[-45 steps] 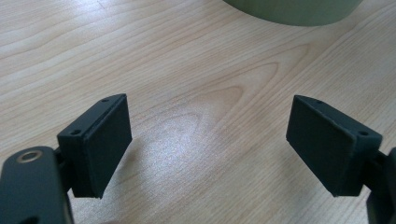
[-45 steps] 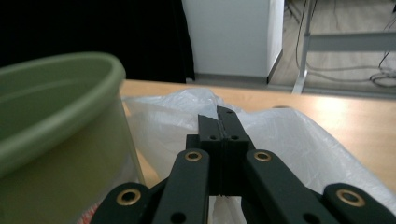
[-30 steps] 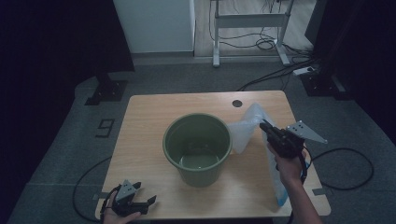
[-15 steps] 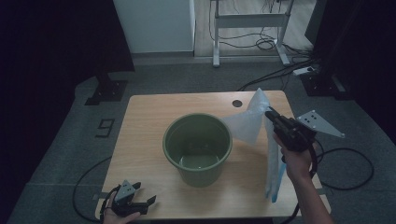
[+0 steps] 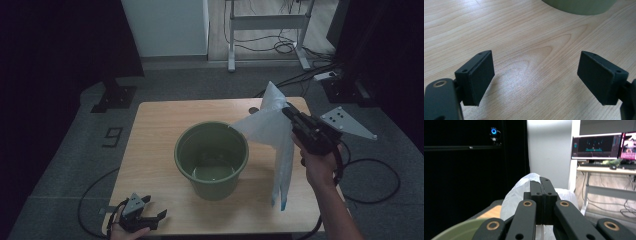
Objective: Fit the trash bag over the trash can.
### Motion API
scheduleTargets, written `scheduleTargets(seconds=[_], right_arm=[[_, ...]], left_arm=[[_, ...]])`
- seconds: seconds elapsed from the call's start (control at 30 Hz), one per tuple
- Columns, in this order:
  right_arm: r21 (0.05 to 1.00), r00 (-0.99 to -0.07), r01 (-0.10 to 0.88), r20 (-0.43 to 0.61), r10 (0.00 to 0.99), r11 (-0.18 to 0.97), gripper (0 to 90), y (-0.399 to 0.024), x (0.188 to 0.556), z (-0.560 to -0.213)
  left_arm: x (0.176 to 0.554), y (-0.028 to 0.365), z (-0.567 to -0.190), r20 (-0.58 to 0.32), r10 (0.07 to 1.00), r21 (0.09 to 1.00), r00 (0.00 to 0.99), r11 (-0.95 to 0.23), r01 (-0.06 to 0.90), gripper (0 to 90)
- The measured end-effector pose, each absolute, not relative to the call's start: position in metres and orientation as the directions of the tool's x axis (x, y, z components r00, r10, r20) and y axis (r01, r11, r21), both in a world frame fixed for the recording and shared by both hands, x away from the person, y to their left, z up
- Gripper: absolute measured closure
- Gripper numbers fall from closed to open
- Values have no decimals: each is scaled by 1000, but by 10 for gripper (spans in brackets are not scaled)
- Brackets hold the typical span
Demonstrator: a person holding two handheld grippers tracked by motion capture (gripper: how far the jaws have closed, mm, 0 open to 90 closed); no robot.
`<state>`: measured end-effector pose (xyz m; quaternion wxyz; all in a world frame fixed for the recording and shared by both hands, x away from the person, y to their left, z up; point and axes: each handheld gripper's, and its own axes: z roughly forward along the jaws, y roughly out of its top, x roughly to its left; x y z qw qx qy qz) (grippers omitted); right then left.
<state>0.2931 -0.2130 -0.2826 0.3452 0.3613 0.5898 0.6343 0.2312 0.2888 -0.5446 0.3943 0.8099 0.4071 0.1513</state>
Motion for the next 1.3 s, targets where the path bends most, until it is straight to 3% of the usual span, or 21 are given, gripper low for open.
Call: scheduleTargets(seconds=[0.37, 0.83, 1.17, 1.3], right_arm=[[995, -542, -85, 4, 840, -60, 889, -192, 278, -250], [992, -577, -111, -17, 817, -58, 889, -166, 278, -226], [990, -588, -132, -35, 808, -54, 888, -157, 272, -219], [993, -594, -113, -41, 804, -33, 889, -153, 273, -233]], left_arm=[[231, 290, -545, -81, 779, 762, 621, -354, 543, 140], [232, 292, -545, -86, 780, 764, 619, -347, 544, 140], [232, 292, -545, -89, 780, 761, 620, -348, 547, 140], [232, 292, -545, -86, 779, 761, 621, -351, 546, 140]])
